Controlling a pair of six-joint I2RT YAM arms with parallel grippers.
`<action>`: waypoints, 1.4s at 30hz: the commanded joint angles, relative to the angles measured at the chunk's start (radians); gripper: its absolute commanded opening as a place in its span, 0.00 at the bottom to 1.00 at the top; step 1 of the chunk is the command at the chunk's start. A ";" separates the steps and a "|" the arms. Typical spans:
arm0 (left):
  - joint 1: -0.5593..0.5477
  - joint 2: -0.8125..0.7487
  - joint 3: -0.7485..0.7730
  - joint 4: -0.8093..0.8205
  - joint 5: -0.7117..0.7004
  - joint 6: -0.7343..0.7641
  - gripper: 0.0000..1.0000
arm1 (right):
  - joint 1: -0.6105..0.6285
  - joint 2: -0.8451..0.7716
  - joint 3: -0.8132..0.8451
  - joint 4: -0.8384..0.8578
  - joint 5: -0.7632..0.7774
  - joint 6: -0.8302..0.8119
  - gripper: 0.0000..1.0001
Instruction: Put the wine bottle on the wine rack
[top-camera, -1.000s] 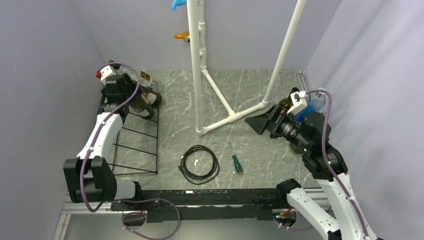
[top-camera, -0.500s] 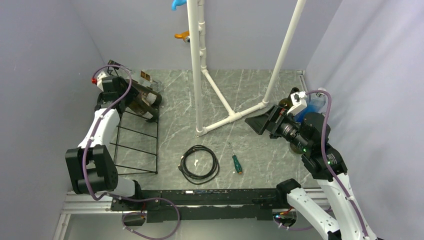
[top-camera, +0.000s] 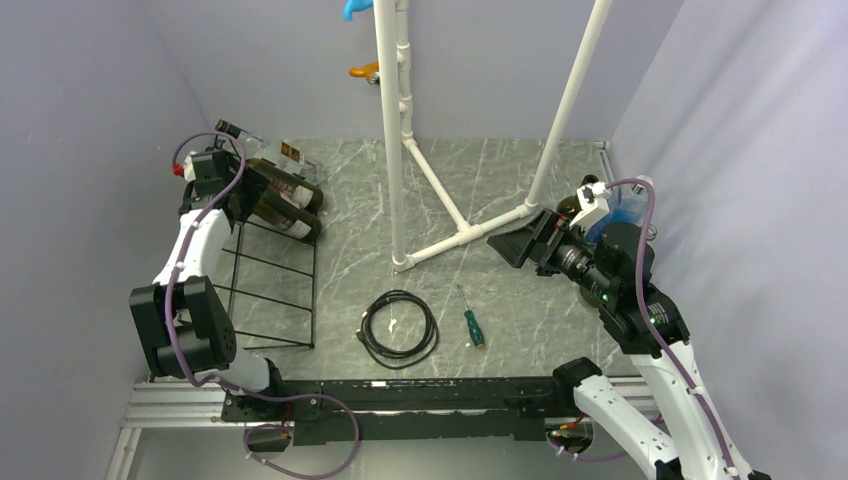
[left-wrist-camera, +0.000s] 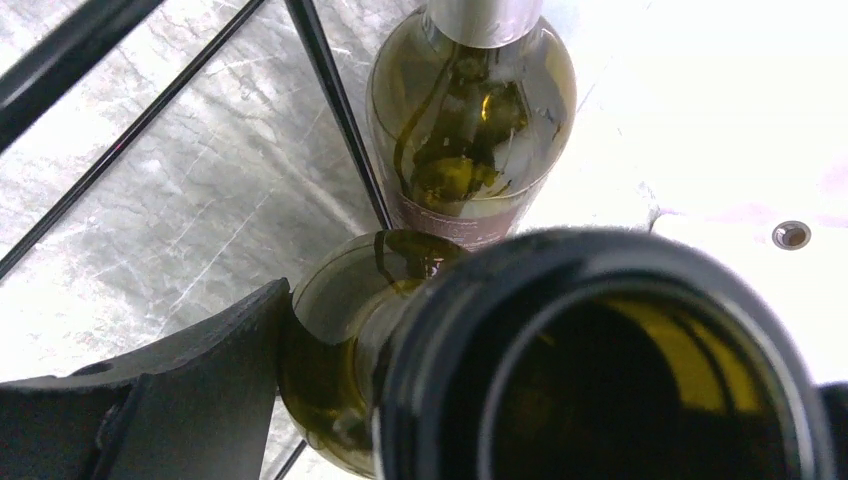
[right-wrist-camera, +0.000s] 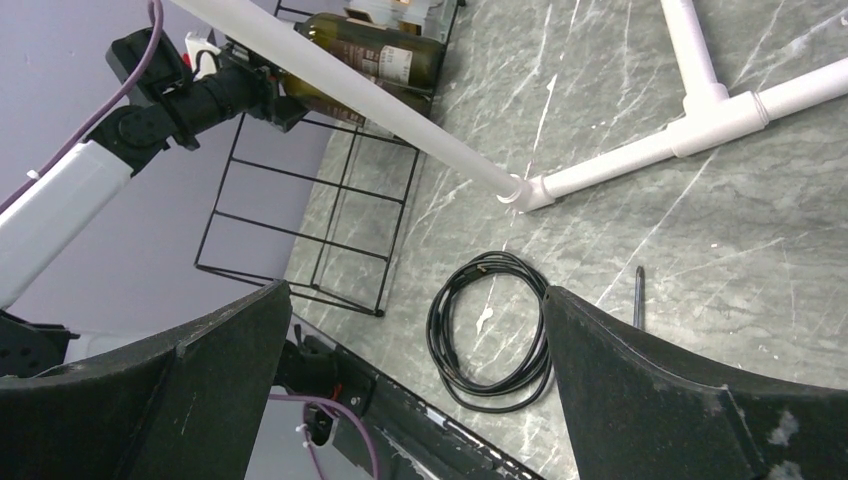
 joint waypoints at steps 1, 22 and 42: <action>0.024 0.017 0.043 -0.093 0.060 -0.091 0.06 | 0.000 0.003 -0.005 0.057 0.006 0.004 1.00; 0.038 -0.038 0.065 -0.217 0.022 -0.157 0.99 | 0.000 -0.006 -0.008 0.046 0.005 0.025 1.00; 0.022 -0.166 0.099 -0.243 -0.068 -0.131 1.00 | 0.000 0.030 0.006 0.032 0.009 0.020 1.00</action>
